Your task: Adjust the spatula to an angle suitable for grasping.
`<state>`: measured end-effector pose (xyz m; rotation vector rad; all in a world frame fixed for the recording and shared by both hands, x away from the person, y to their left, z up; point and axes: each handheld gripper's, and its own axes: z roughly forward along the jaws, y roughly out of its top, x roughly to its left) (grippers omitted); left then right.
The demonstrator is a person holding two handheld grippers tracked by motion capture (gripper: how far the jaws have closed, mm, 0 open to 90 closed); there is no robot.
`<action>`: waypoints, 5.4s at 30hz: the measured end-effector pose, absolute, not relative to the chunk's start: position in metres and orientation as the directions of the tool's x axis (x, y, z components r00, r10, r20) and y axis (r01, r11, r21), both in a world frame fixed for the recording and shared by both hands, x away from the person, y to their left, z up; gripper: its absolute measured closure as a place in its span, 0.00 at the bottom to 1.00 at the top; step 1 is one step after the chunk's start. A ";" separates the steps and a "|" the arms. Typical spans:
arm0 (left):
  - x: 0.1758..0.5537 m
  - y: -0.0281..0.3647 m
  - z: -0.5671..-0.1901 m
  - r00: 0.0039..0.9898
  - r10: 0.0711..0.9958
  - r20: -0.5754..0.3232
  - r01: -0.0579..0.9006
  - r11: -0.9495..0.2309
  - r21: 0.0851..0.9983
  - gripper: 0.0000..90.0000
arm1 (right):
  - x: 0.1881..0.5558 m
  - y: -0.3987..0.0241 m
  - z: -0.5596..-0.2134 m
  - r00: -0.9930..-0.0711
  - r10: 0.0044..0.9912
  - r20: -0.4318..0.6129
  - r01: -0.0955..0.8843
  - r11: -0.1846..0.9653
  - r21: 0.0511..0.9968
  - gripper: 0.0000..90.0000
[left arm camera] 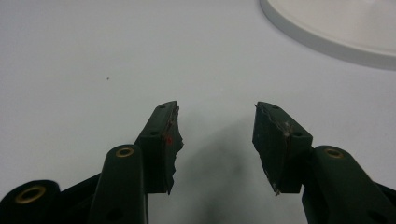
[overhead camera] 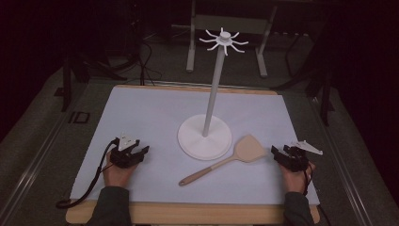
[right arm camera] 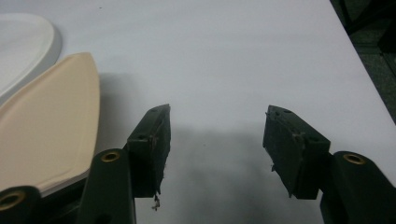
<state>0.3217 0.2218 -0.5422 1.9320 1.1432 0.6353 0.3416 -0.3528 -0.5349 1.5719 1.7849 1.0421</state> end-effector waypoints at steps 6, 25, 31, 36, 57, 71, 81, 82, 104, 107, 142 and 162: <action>0.321 0.225 -0.542 0.469 0.883 0.005 0.487 -0.263 0.833 0.55 | 0.341 -0.353 -0.535 -0.180 0.979 0.099 0.562 0.020 0.827 0.45; 0.322 0.225 -0.542 0.475 0.880 -0.003 0.491 -0.262 0.830 0.53 | 0.342 -0.345 -0.512 -0.289 0.943 0.163 0.544 0.022 0.839 0.50; 0.322 0.225 -0.542 0.476 0.880 -0.002 0.491 -0.264 0.830 0.53 | 0.341 -0.322 -0.497 -0.363 0.926 0.102 0.520 0.111 0.847 0.56; 0.322 0.225 -0.542 0.476 0.880 -0.001 0.490 -0.264 0.831 0.53 | 0.343 -0.297 -0.490 -0.447 0.893 0.054 0.510 0.205 0.836 0.63; 0.322 0.225 -0.542 0.478 0.878 -0.006 0.493 -0.263 0.829 0.52 | 0.386 -0.220 -0.502 -0.540 0.838 -0.081 0.533 0.415 0.737 1.00; 0.322 0.225 -0.542 0.478 0.879 -0.007 0.493 -0.262 0.830 0.52 | 0.414 -0.217 -0.507 -0.493 0.861 -0.129 0.616 0.449 0.647 1.00; 0.322 0.225 -0.542 0.477 0.879 -0.006 0.493 -0.261 0.830 0.52 | 0.401 -0.226 -0.508 -0.490 0.860 -0.145 0.628 0.463 0.626 1.00; 0.322 0.225 -0.542 0.477 0.879 -0.006 0.492 -0.261 0.831 0.52 | 0.400 -0.228 -0.508 -0.493 0.858 -0.142 0.626 0.463 0.627 1.00; 0.322 0.225 -0.542 0.478 0.878 -0.005 0.492 -0.264 0.829 0.52 | 0.346 -0.255 -0.495 -0.500 0.852 -0.154 0.569 0.457 0.684 1.00; 0.322 0.225 -0.542 0.478 0.878 -0.004 0.492 -0.265 0.829 0.52 | 0.337 -0.260 -0.497 -0.488 0.857 -0.165 0.574 0.457 0.680 1.00; 0.322 0.225 -0.542 0.478 0.879 -0.002 0.493 -0.266 0.828 0.52 | 0.295 -0.268 -0.502 -0.552 0.819 -0.159 0.589 0.517 0.621 1.00; 0.323 0.225 -0.542 0.476 0.879 -0.008 0.495 -0.260 0.829 0.51 | 0.340 -0.197 -0.460 -0.755 0.624 -0.203 0.415 0.693 0.589 0.93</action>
